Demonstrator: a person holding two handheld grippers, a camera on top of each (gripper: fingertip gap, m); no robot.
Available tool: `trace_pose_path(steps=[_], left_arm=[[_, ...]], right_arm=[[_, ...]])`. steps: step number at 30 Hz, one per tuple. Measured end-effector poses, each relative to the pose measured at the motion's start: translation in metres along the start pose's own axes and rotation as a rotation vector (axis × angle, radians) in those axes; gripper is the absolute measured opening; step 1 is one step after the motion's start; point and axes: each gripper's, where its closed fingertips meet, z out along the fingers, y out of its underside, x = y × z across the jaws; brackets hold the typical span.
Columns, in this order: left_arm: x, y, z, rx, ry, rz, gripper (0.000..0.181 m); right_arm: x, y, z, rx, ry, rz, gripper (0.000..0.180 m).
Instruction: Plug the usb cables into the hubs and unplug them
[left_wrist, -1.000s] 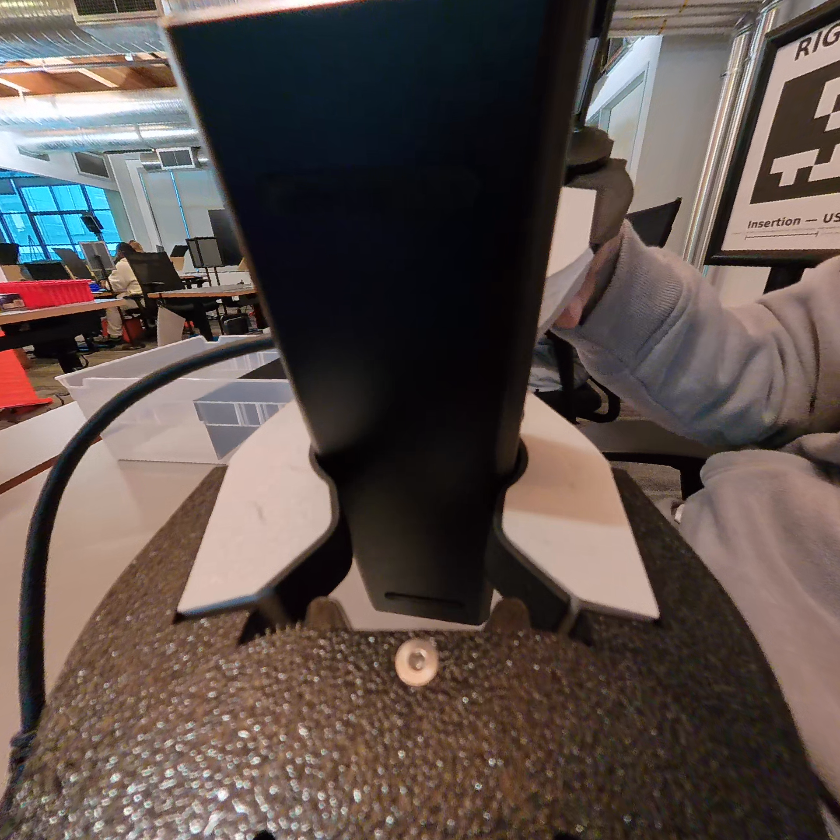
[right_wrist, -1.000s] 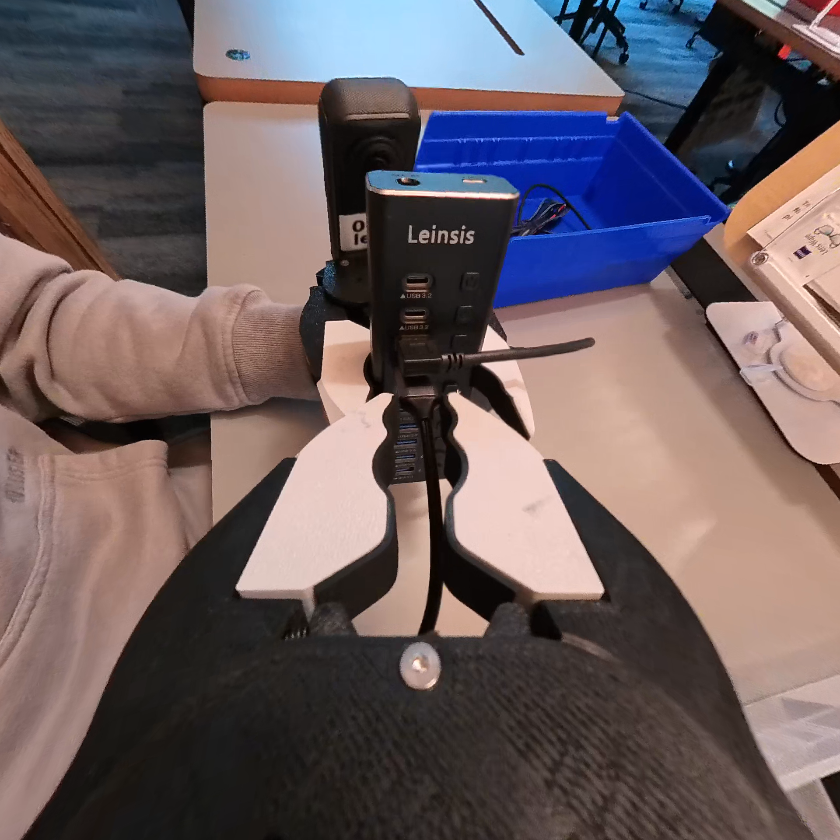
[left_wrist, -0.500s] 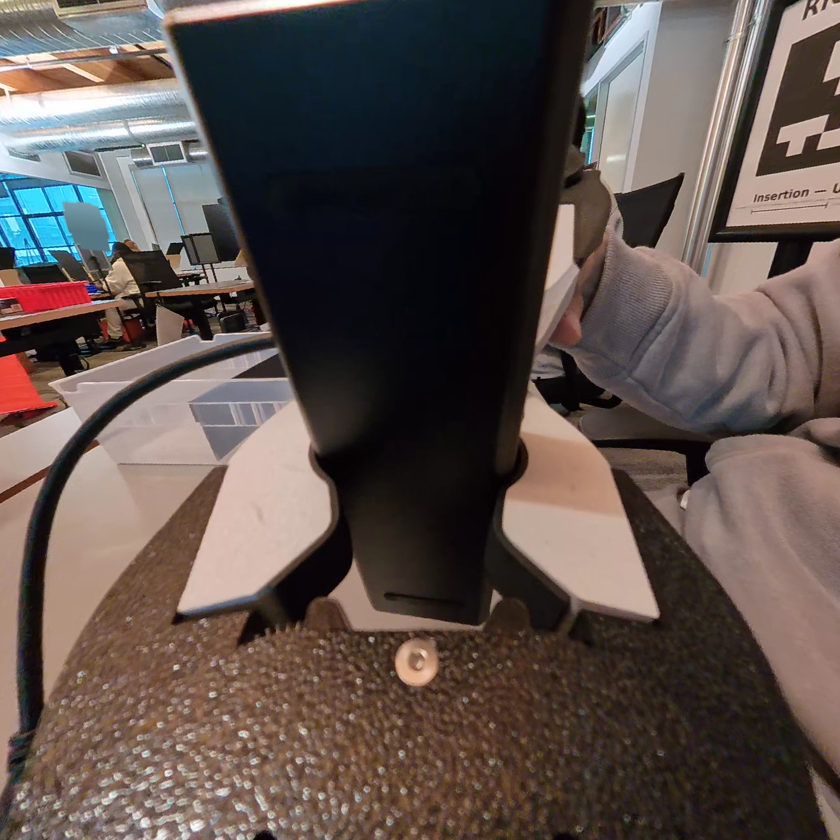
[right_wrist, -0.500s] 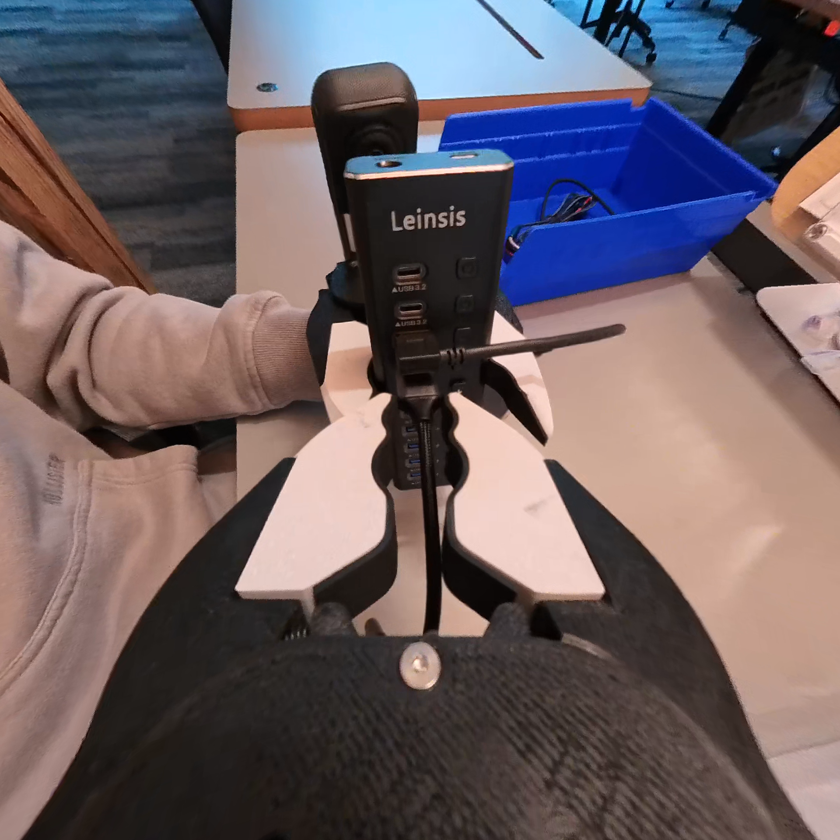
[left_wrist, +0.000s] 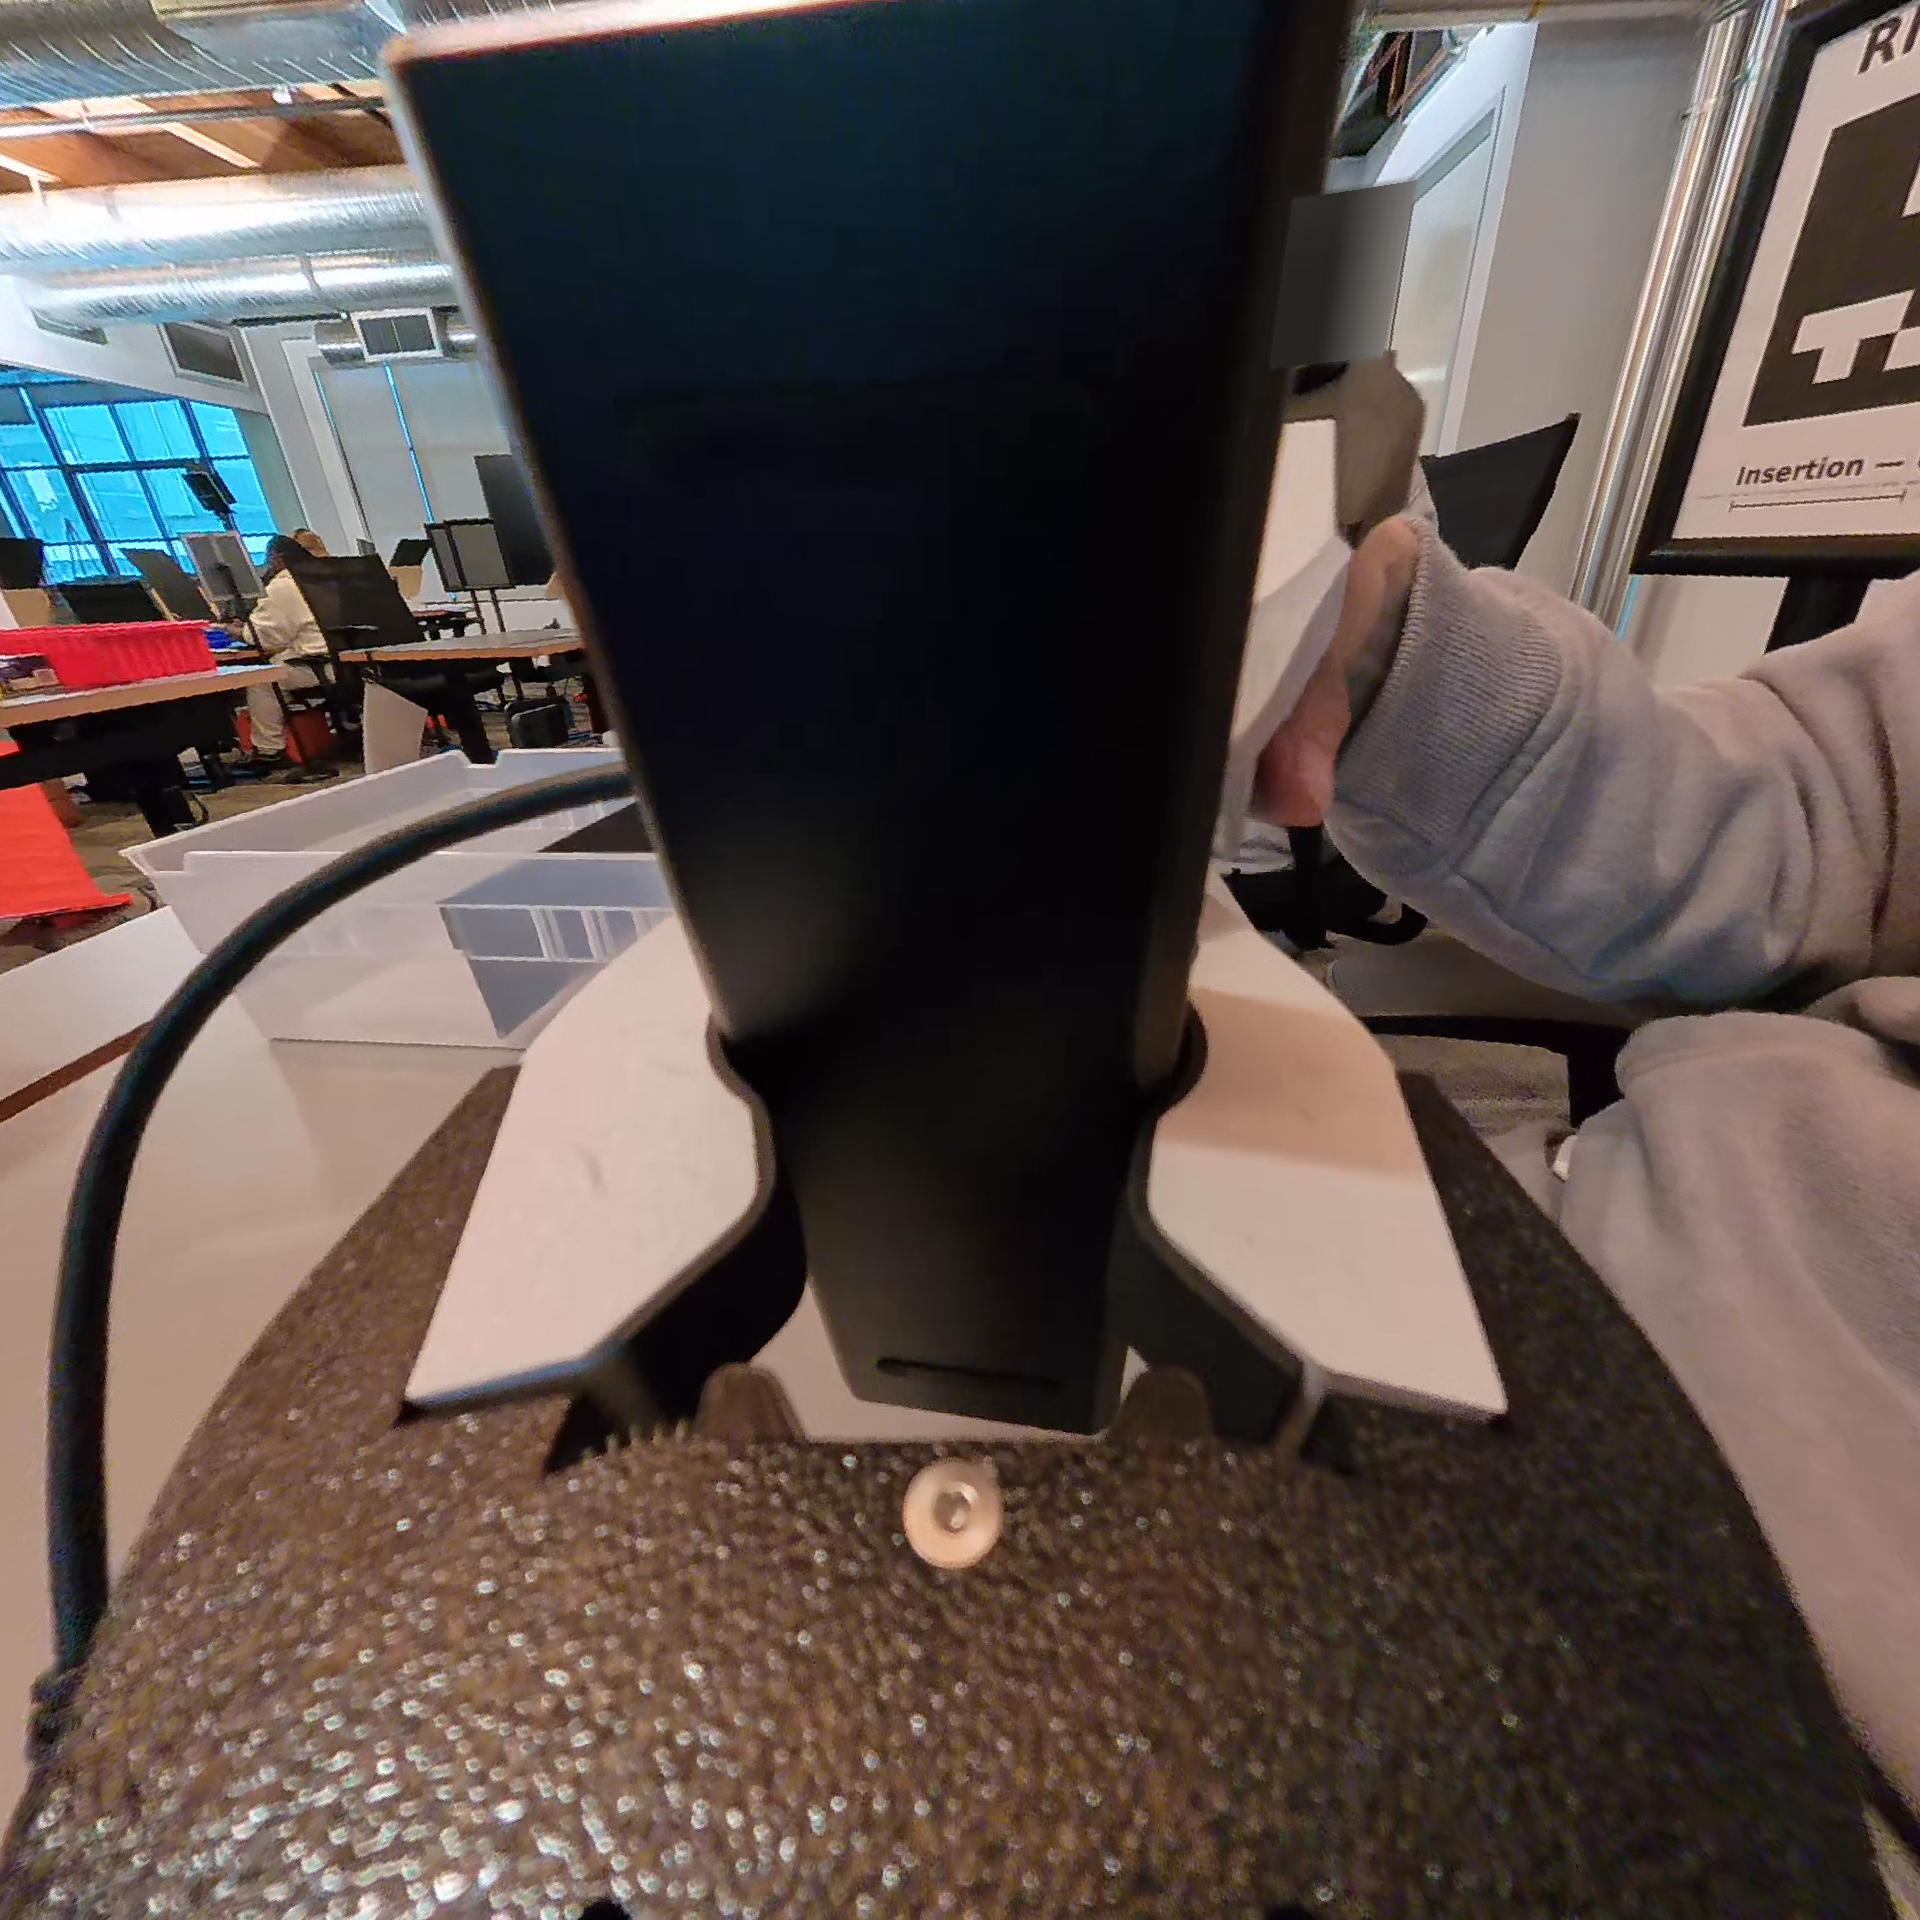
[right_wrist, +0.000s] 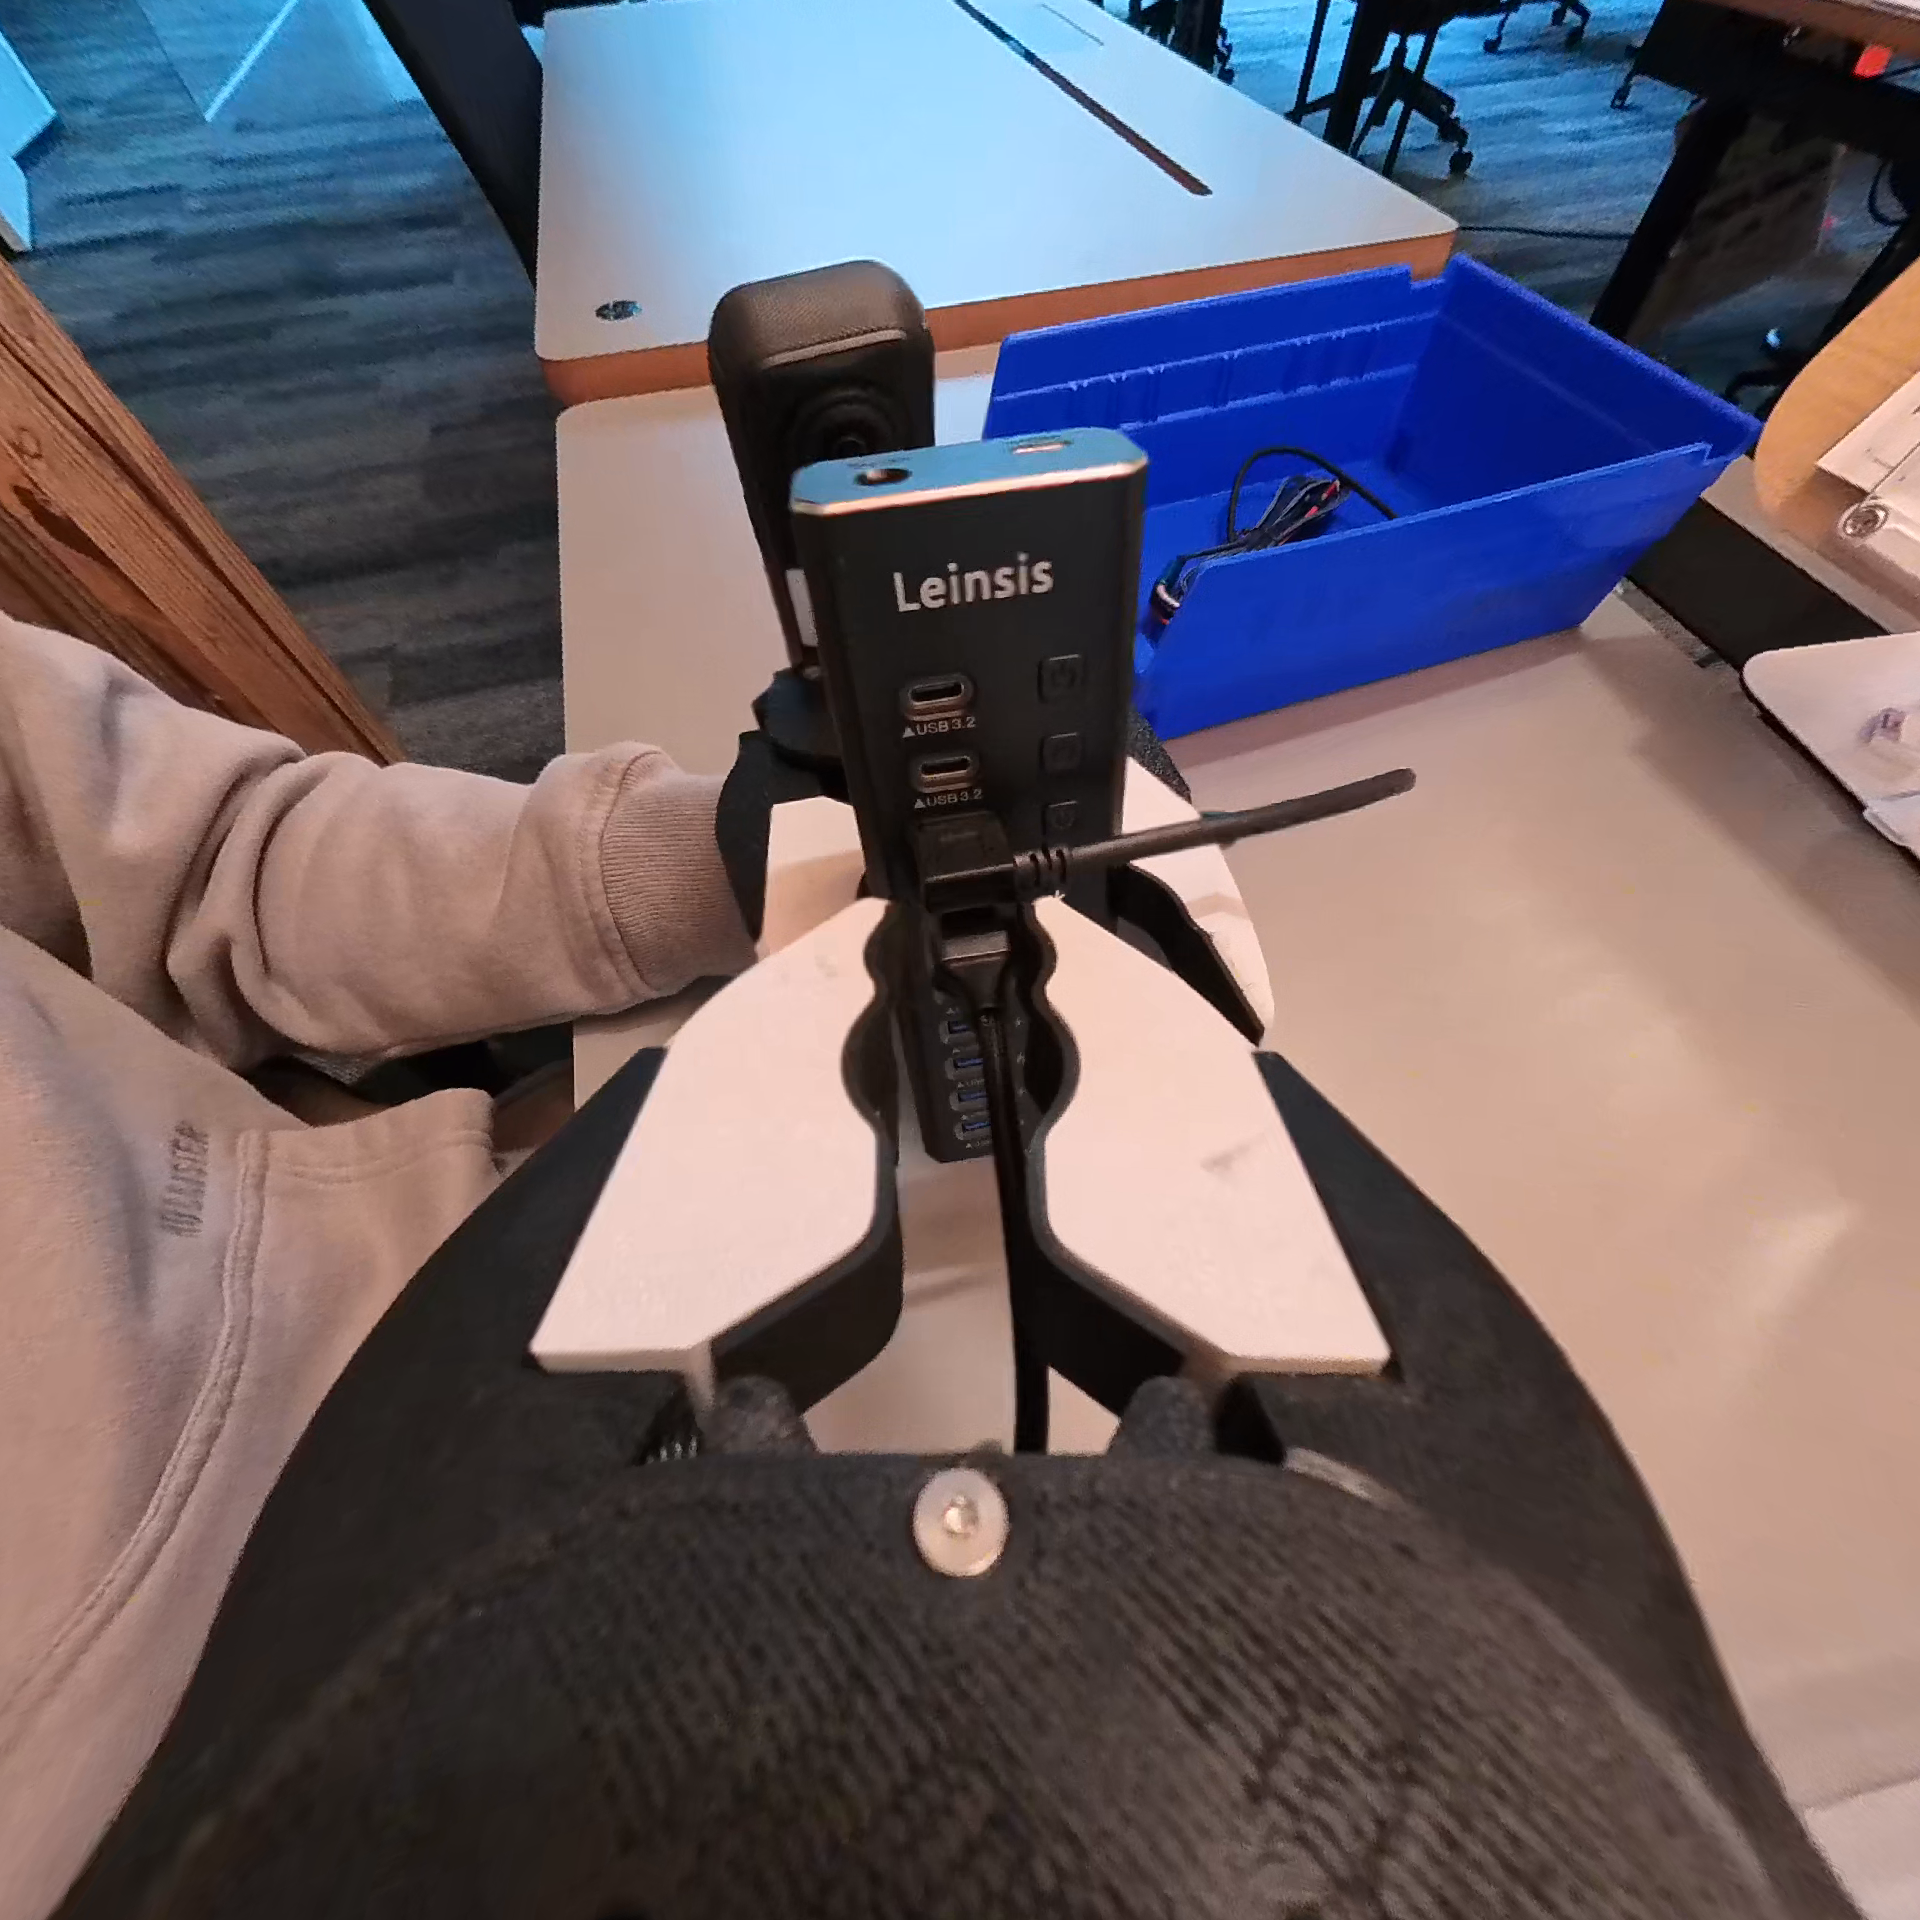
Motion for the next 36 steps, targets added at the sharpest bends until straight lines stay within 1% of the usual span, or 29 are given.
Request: trace_pose_path(steps=[2,6,10,12,16,20,24,28,31,34,36], left_arm=[[-0.0009,0.0015,-0.0001,-0.010,-0.005,0.001,0.074],[0.0001,0.0000,0.0008,0.002,0.001,-0.008,0.074],[-0.0010,-0.0025,-0.0006,0.020,-0.001,-0.026,0.074],[-0.0012,-0.0037,-0.0024,0.027,0.005,-0.037,0.074],[-0.0010,-0.0022,-0.0020,0.016,0.004,-0.044,0.074],[0.0012,0.0003,0.0007,0.001,0.014,-0.048,0.074],[0.0000,0.0003,0.0004,0.002,0.009,-0.051,0.074],[-0.0029,0.0004,-0.0016,0.008,-0.006,-0.049,0.074],[-0.0015,-0.0060,-0.0038,0.055,0.009,-0.061,0.074],[0.0003,-0.0048,-0.0020,0.043,0.017,-0.059,0.074],[0.0029,-0.0063,0.0010,0.051,0.027,-0.065,0.074]], right_arm=[[-0.0012,0.0010,0.0001,-0.009,0.000,-0.009,0.026],[0.0034,0.0011,-0.0010,-0.011,0.013,0.010,0.018],[0.0052,0.0105,0.0001,-0.052,0.021,0.045,0.020],[0.0039,0.0083,0.0003,-0.029,0.014,0.031,0.016],[0.0044,0.0046,0.0004,-0.017,0.016,0.046,0.019],[0.0035,0.0082,0.0006,-0.051,-0.005,0.051,0.018],[0.0048,0.0079,0.0024,-0.050,-0.013,0.067,0.018],[0.0058,0.0073,0.0050,-0.062,-0.005,0.025,0.018],[0.0030,0.0029,0.0058,-0.051,-0.014,0.002,0.018],[0.0031,0.0069,0.0015,-0.128,-0.026,-0.051,0.018],[0.0033,0.0068,-0.0022,-0.149,-0.056,-0.049,0.018]])
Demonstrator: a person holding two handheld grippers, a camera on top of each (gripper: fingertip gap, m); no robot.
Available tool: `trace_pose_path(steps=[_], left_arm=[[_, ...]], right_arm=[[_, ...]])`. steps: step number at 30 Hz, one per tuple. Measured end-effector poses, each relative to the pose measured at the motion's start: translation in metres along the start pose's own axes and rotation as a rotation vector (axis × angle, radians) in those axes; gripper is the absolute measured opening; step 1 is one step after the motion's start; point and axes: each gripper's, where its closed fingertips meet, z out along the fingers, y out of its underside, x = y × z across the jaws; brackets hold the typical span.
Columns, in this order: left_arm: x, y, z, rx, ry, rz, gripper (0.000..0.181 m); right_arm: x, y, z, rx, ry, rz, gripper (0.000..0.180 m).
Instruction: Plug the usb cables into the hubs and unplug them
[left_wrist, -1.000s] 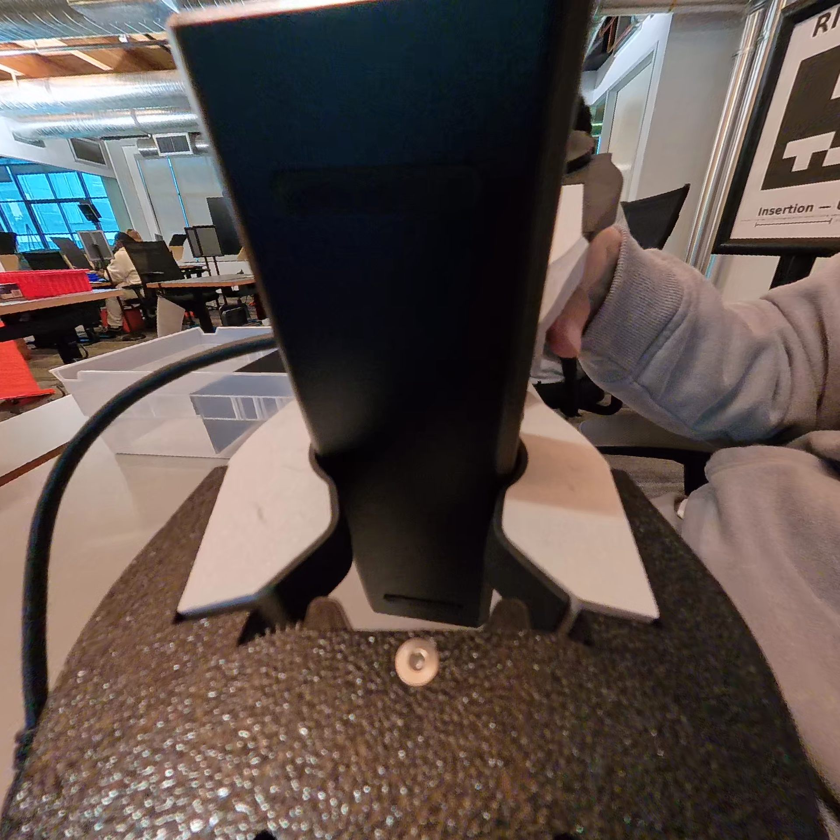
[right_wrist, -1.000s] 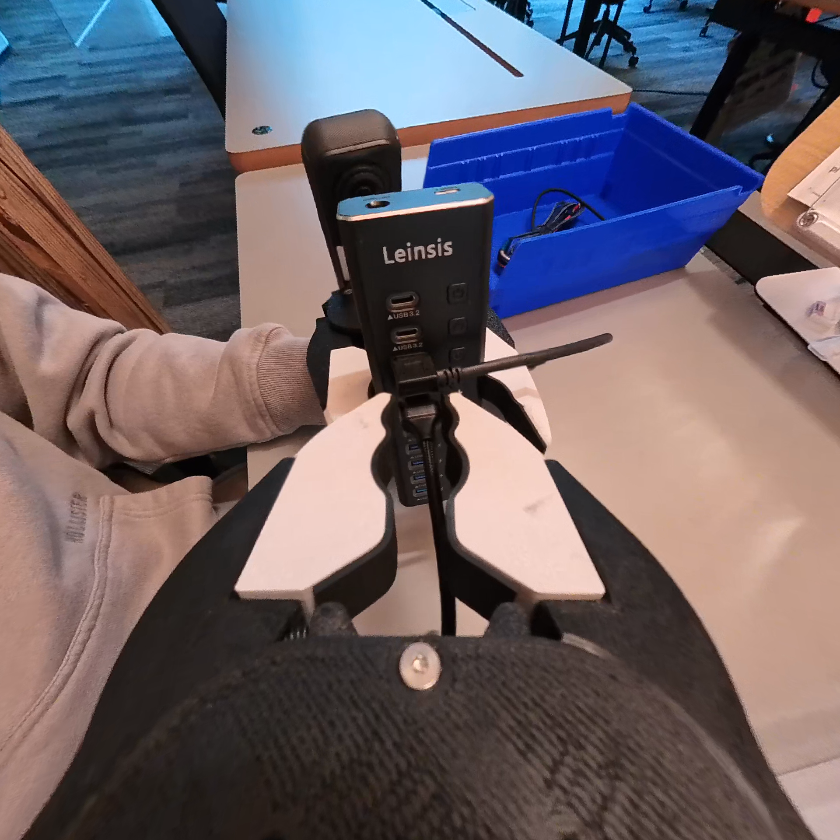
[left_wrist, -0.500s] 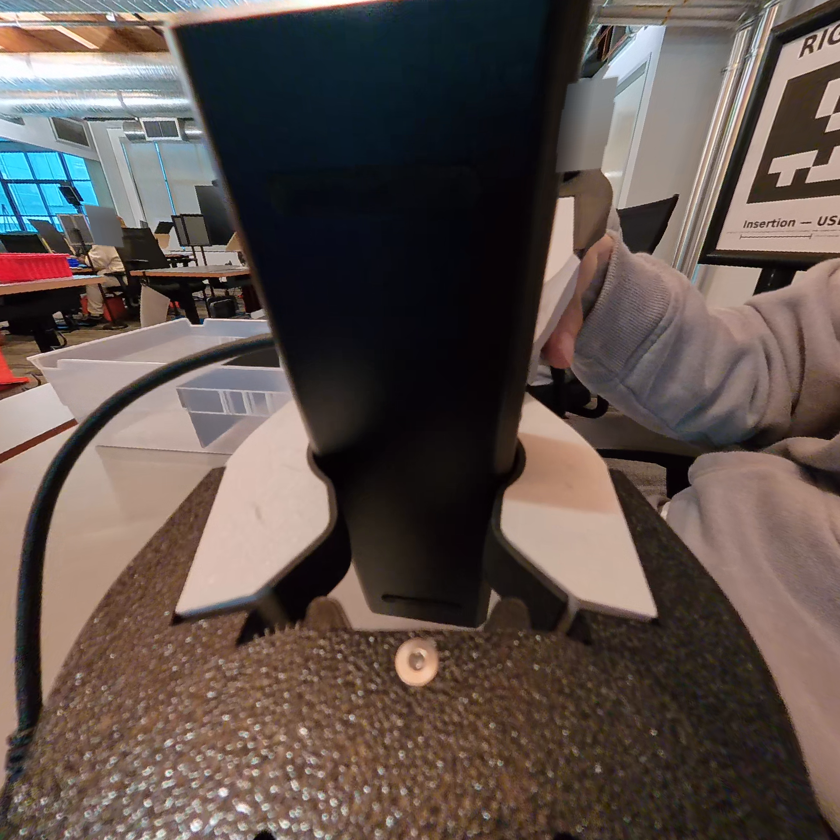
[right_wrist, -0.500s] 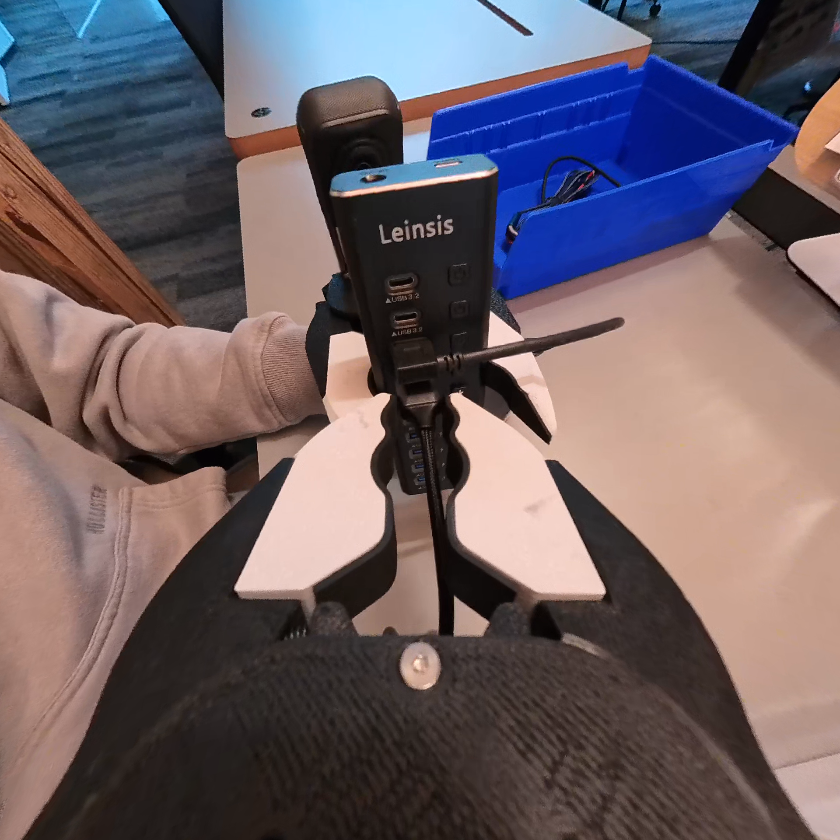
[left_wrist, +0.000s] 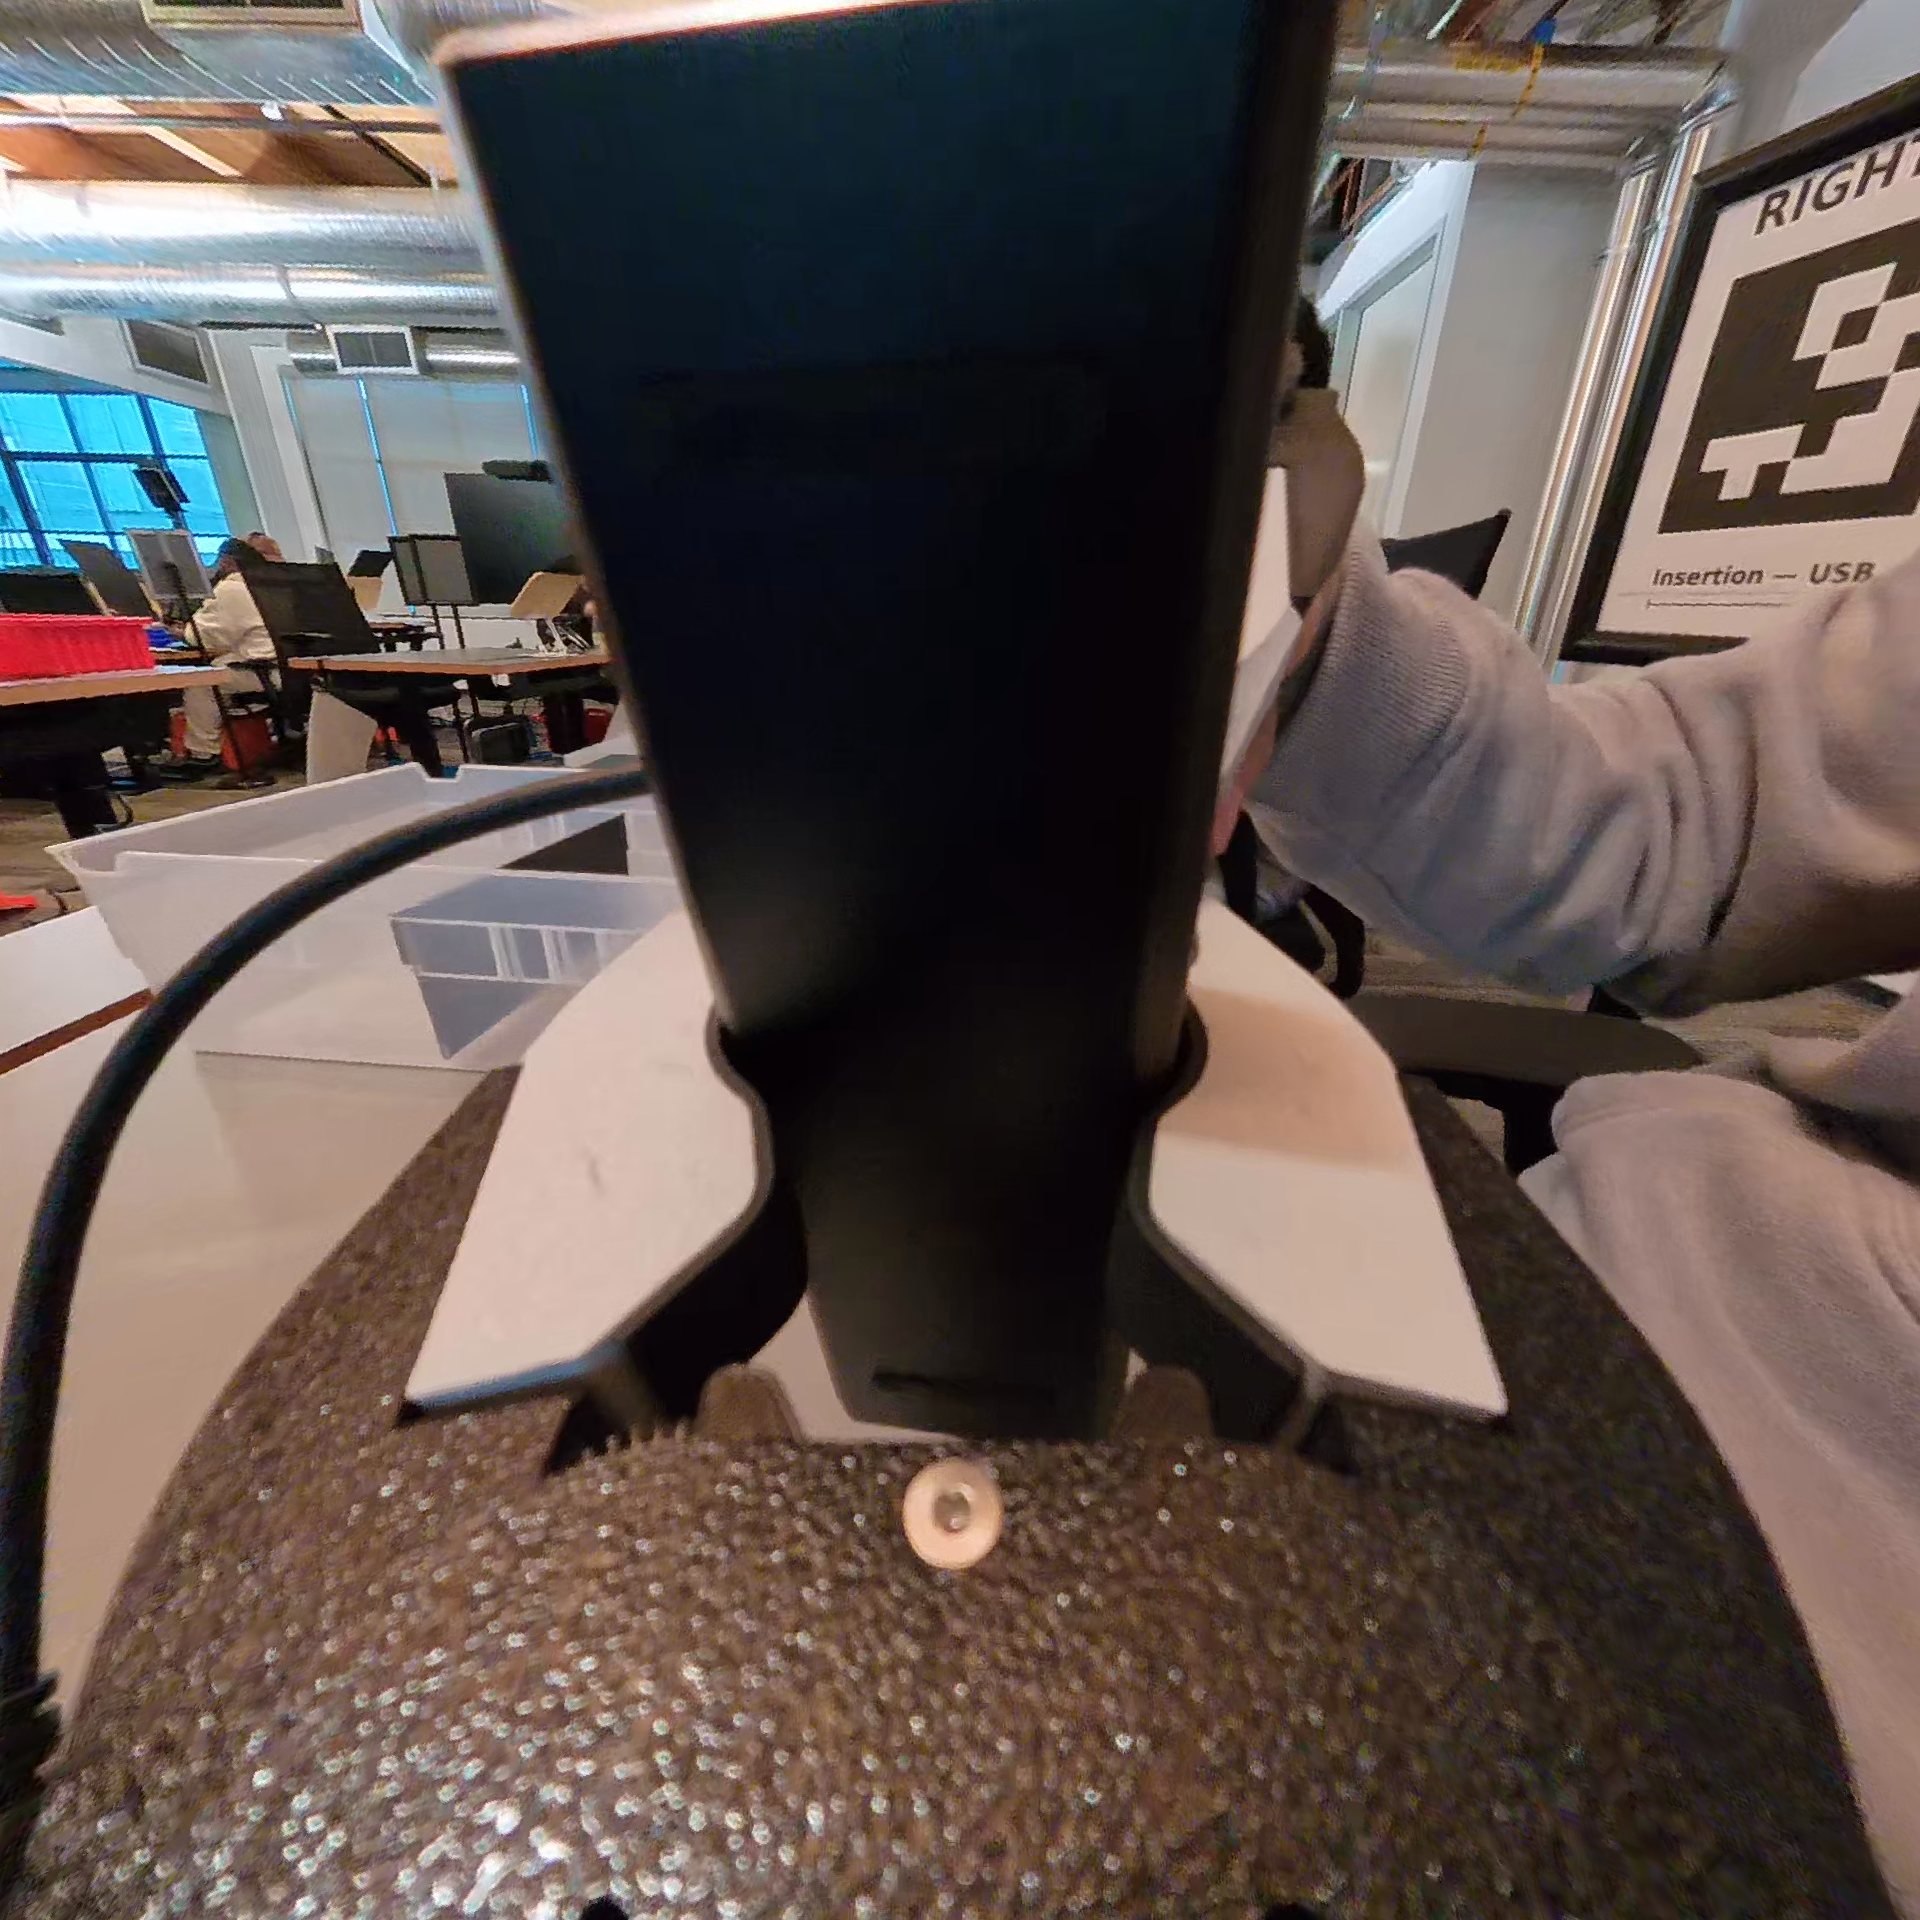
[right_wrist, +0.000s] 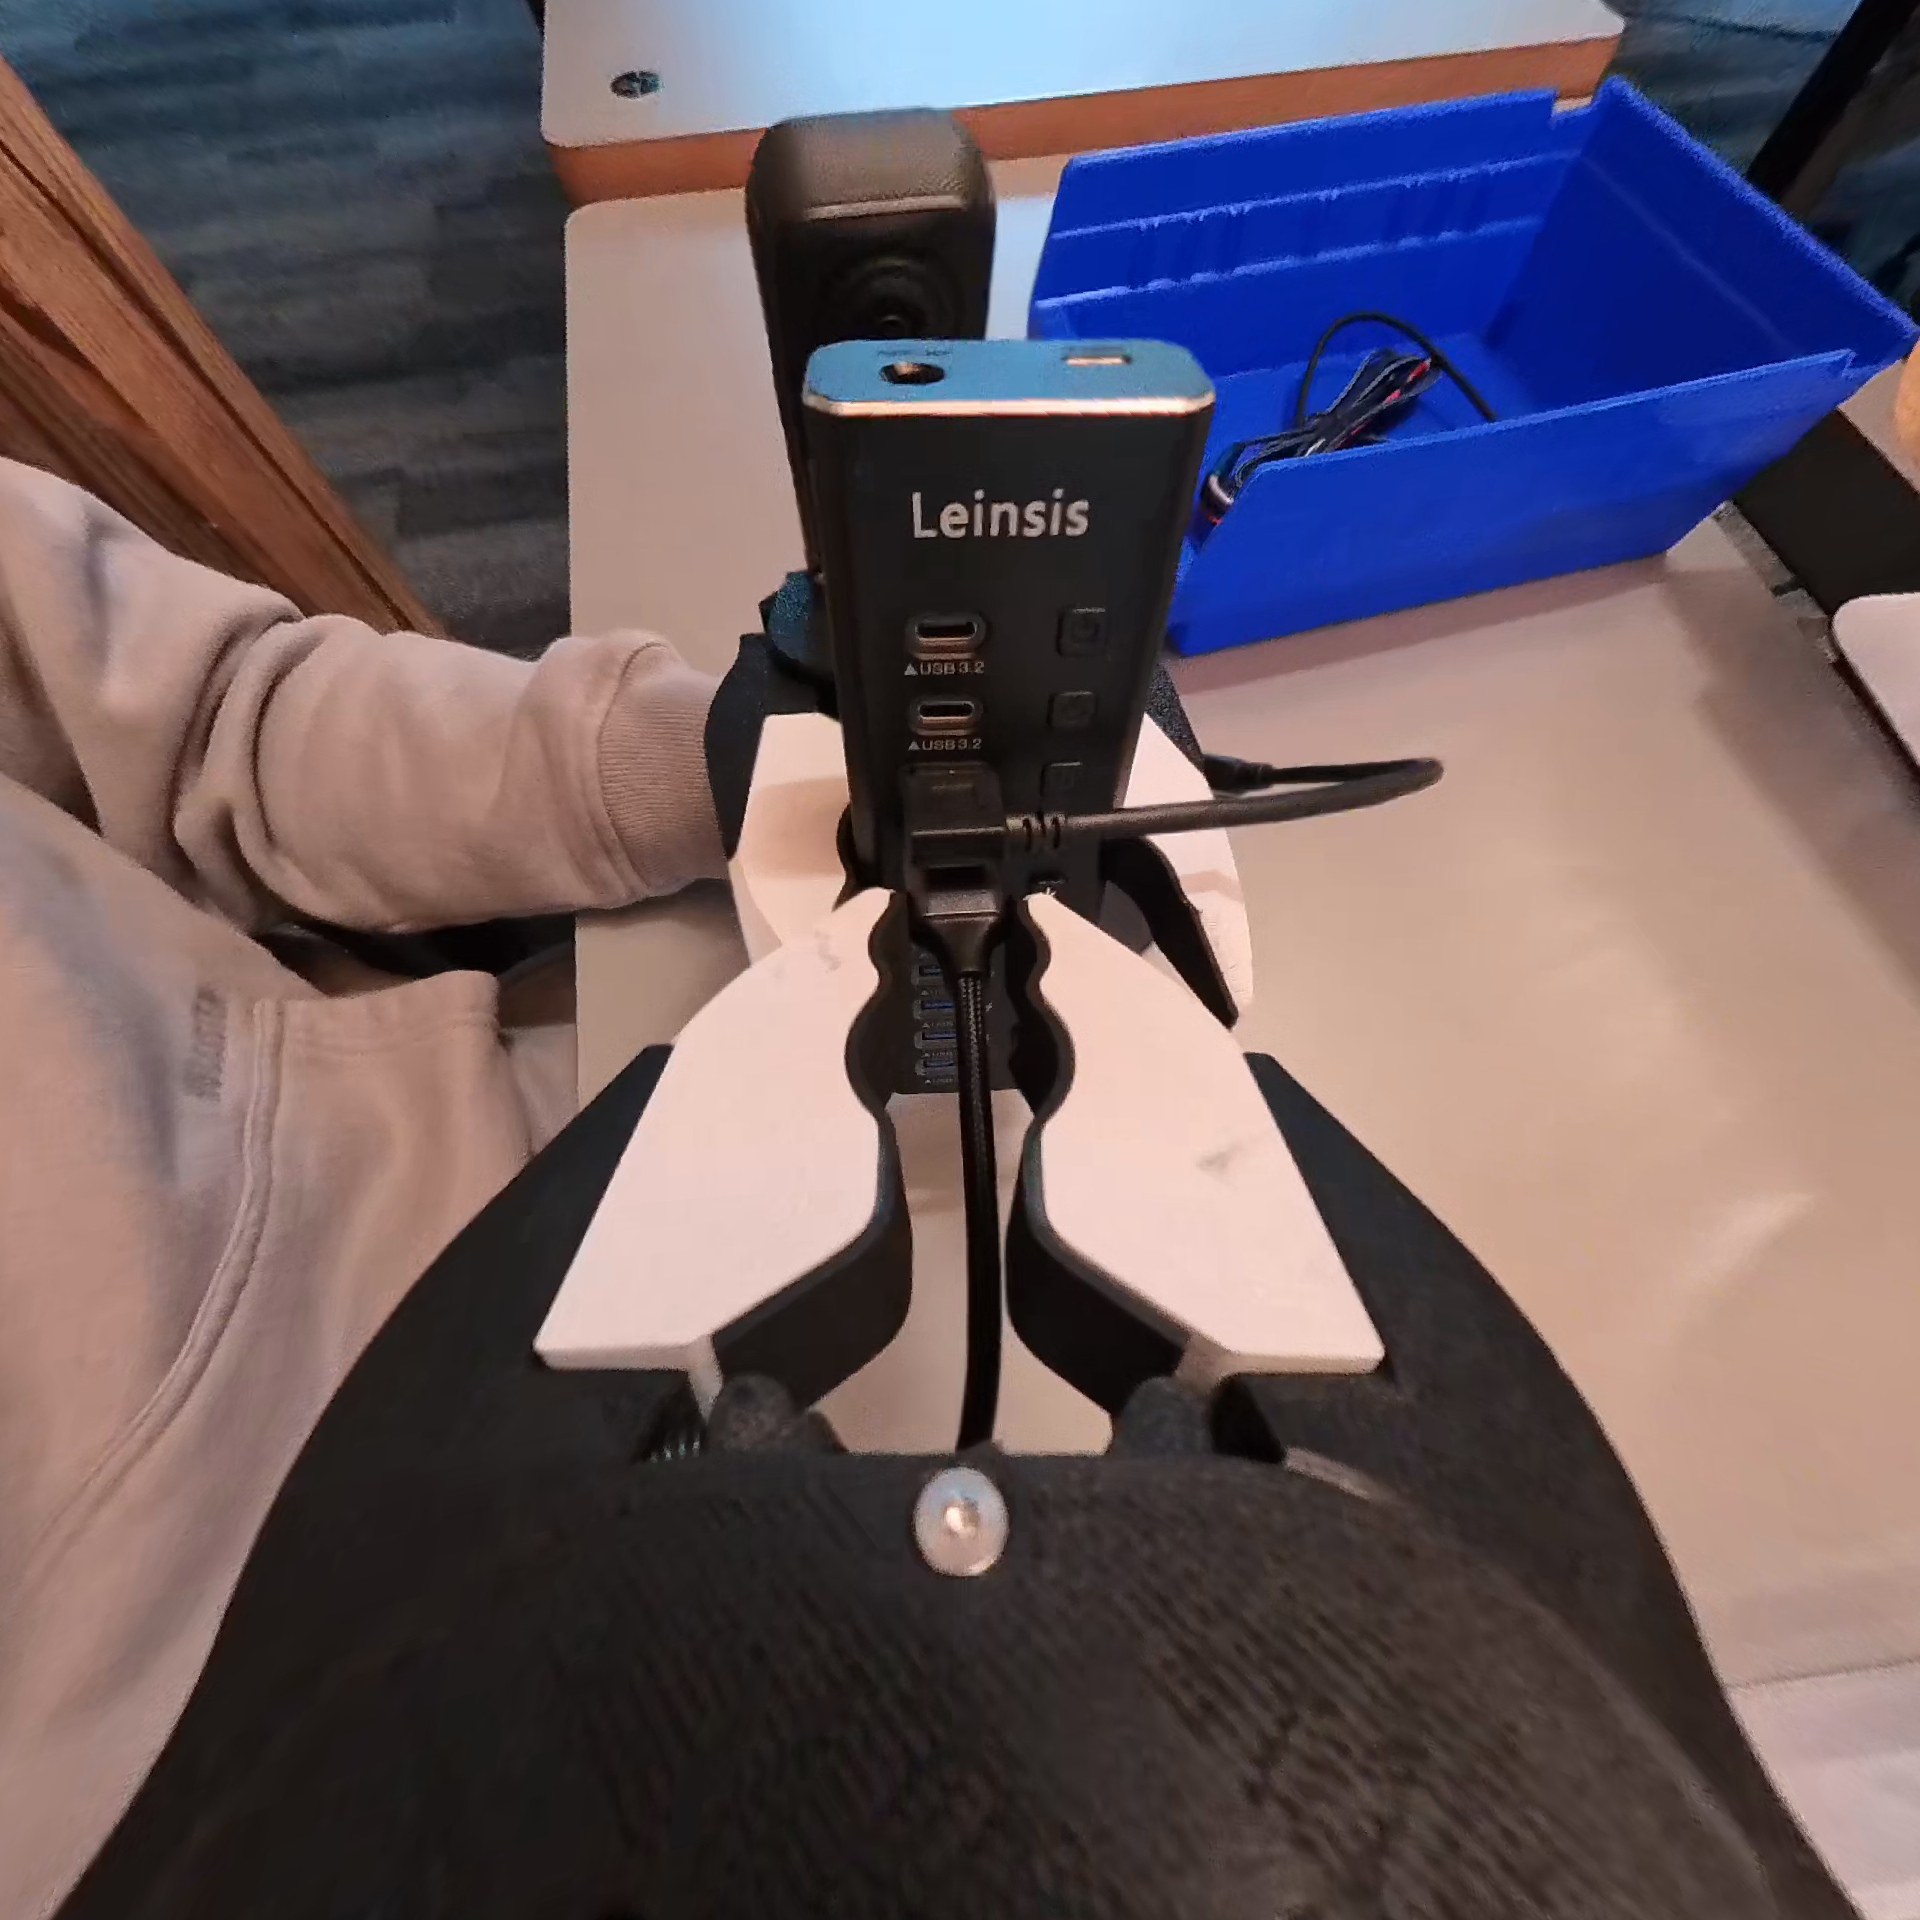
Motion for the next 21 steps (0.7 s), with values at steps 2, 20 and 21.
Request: trace_pose_path(steps=[2,20,21], left_arm=[[-0.002,-0.001,0.001,0.001,-0.015,0.001,0.074],[-0.005,-0.008,0.001,0.045,-0.041,-0.011,0.074],[-0.006,-0.011,0.002,0.067,-0.030,-0.034,0.074]], right_arm=[[0.001,0.002,0.000,-0.022,-0.004,0.024,0.018],[0.005,0.001,-0.006,-0.030,0.006,-0.001,0.018],[0.005,0.000,-0.005,-0.036,-0.004,0.004,0.018]])
